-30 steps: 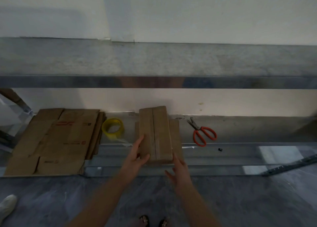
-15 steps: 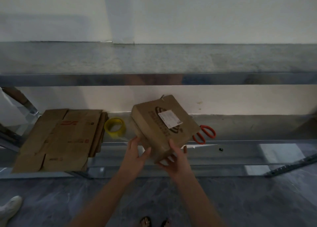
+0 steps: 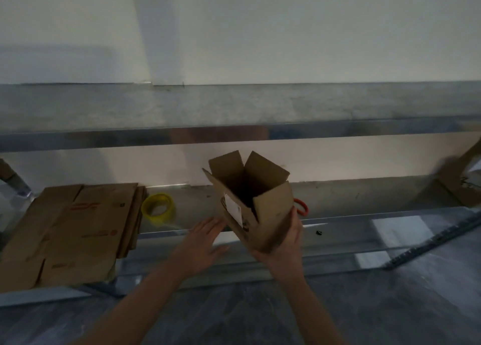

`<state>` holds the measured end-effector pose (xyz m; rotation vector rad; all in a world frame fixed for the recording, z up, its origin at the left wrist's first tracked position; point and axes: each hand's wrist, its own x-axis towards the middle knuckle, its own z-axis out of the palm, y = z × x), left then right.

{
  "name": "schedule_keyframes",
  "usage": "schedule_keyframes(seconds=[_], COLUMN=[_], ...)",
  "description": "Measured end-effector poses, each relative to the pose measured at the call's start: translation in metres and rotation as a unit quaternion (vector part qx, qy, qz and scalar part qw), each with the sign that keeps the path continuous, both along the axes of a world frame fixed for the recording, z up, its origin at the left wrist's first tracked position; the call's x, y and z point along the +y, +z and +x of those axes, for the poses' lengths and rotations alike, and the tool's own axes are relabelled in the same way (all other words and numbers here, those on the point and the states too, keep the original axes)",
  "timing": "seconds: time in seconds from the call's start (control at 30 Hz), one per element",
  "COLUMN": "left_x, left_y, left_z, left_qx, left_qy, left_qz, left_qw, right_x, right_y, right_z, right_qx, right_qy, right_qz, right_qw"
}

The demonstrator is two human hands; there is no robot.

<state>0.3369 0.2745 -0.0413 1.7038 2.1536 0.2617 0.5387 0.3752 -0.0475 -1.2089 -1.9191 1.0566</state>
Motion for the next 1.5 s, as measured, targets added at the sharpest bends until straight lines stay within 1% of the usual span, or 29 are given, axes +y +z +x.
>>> schedule_keyframes(seconds=[0.07,0.13,0.17,0.23,0.33,0.37,0.47,0.57,0.67,0.73,0.8,0.93,1.0,1.13,1.27,1.33,1.5], left_x=[0.011,0.017,0.018,0.019,0.022,0.024,0.026,0.024,0.025,0.032,0.047,0.093,0.121,0.173,0.218,0.236,0.286], left_y=[-0.002,-0.006,-0.009,-0.013,-0.018,-0.019,-0.019,-0.014,-0.005,-0.001,0.000,0.002,0.008,0.017,0.013,0.013,0.011], left_z=[0.013,0.028,0.033,0.035,0.028,0.024,0.005,-0.022,-0.040,-0.040,-0.028,0.021,0.055,0.135,0.221,0.268,0.360], left_qx=[-0.073,-0.140,-0.157,-0.161,-0.134,-0.105,0.015,0.076,0.102,0.100,0.097,0.090,0.094,0.083,0.098,0.088,0.063], left_qy=[0.006,0.013,0.012,0.008,-0.016,-0.034,-0.075,-0.077,-0.075,-0.083,-0.099,-0.139,-0.163,-0.205,-0.197,-0.196,-0.193], left_qz=[-0.007,-0.019,-0.021,-0.019,-0.013,-0.013,-0.021,0.012,0.044,0.048,0.036,0.036,0.054,0.098,0.095,0.080,0.086], left_qw=[0.997,0.990,0.987,0.987,0.991,0.994,0.997,0.994,0.991,0.990,0.990,0.985,0.981,0.970,0.971,0.973,0.975], right_x=[-0.001,0.000,0.001,0.003,0.003,0.004,0.009,0.013,0.016,0.021,0.030,0.059,0.073,0.108,0.153,0.176,0.238], right_y=[-0.005,-0.009,-0.010,-0.013,-0.018,-0.017,-0.018,-0.015,-0.005,0.000,0.003,0.008,0.013,0.020,0.015,0.013,0.014], right_z=[0.001,0.000,-0.001,-0.004,-0.015,-0.020,-0.030,-0.020,0.003,0.024,0.048,0.107,0.140,0.216,0.303,0.347,0.431], right_qx=[-0.017,-0.014,-0.002,0.020,0.014,0.012,-0.013,-0.028,-0.045,-0.048,-0.051,-0.007,0.009,0.023,0.010,0.008,-0.009], right_qy=[0.002,-0.005,-0.012,-0.025,-0.042,-0.046,-0.043,-0.019,-0.016,-0.041,-0.076,-0.135,-0.160,-0.183,-0.181,-0.189,-0.201], right_qz=[0.025,0.022,0.007,-0.029,-0.049,-0.049,-0.021,0.014,0.061,0.102,0.117,0.075,0.048,0.037,0.042,0.016,-0.010], right_qw=[1.000,1.000,1.000,0.999,0.998,0.998,0.999,0.999,0.997,0.993,0.989,0.988,0.986,0.982,0.983,0.982,0.980])
